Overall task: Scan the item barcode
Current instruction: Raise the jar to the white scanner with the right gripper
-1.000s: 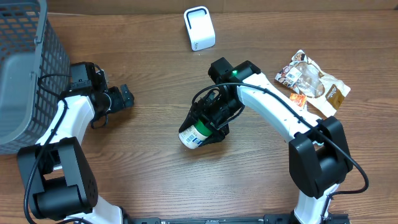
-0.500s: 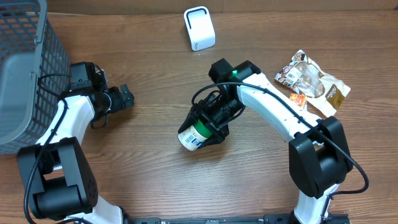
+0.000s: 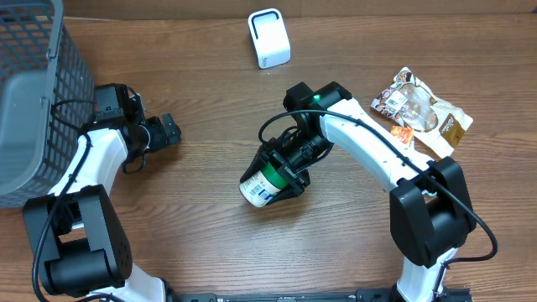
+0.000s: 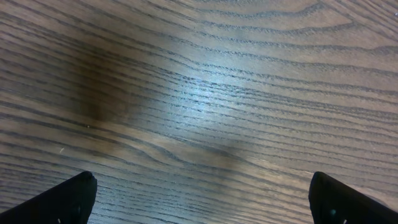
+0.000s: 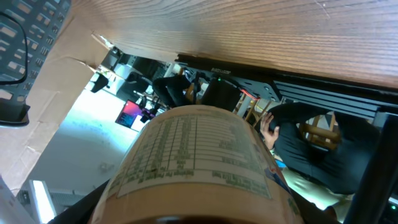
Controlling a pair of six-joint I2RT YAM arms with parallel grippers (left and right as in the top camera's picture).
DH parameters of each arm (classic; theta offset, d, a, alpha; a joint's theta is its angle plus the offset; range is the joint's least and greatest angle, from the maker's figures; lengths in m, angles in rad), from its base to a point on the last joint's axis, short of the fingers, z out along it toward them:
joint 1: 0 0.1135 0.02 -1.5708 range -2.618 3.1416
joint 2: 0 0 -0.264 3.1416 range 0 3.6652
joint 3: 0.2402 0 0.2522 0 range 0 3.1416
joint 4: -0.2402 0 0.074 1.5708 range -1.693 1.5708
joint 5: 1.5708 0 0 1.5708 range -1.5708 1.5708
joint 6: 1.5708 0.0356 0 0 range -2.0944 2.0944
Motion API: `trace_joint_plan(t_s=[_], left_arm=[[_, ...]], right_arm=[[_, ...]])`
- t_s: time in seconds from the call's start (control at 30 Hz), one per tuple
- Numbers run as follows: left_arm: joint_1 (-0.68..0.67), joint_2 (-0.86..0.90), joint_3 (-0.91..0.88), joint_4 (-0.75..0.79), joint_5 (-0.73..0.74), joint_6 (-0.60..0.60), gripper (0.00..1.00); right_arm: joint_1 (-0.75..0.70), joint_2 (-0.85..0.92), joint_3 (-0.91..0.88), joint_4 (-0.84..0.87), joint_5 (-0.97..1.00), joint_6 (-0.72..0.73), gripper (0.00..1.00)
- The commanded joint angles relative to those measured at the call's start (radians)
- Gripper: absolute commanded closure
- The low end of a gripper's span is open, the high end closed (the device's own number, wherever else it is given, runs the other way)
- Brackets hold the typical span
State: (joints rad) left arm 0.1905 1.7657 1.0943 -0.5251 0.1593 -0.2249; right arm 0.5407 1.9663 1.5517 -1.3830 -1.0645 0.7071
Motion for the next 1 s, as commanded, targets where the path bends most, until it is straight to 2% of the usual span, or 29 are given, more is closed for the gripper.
trace_joint_plan(t_s=[0.0,0.03,0.23,0.33,0.5,0.6,0.67,0.8,0.97], left_arm=[[0.005,0.006,0.014,0.005,-0.013,0.019,0.00],[0.005,0.006,0.014,0.005,-0.013,0.019,0.00],[0.005,0.006,0.014,0.005,-0.013,0.019,0.00],[0.005,0.006,0.014,0.005,-0.013,0.019,0.00],[0.005,0.006,0.014,0.005,-0.013,0.019,0.00],[0.005,0.006,0.014,0.005,-0.013,0.019,0.00],[0.005,0.006,0.014,0.005,-0.013,0.019,0.00],[0.005,0.006,0.014,0.005,-0.013,0.019,0.00],[0.005,0.006,0.014,0.005,-0.013,0.019,0.00]], right_arm=[[-0.006,-0.038,0.027,0.040,0.016,0.003,0.92],[-0.006,-0.038,0.027,0.069,0.067,0.003,0.96],[-0.006,-0.038,0.027,0.248,0.624,0.003,0.96],[-0.006,-0.038,0.027,0.288,0.796,0.003,0.96],[-0.008,-0.038,0.027,0.408,0.908,-0.019,0.96],[-0.014,-0.039,0.034,0.482,0.881,-0.245,0.96],[-0.020,-0.039,0.051,0.496,0.888,-0.310,0.96],[-0.036,-0.039,0.163,0.398,0.887,-0.423,0.97],[-0.085,-0.034,0.488,0.128,0.887,-0.512,0.97]])
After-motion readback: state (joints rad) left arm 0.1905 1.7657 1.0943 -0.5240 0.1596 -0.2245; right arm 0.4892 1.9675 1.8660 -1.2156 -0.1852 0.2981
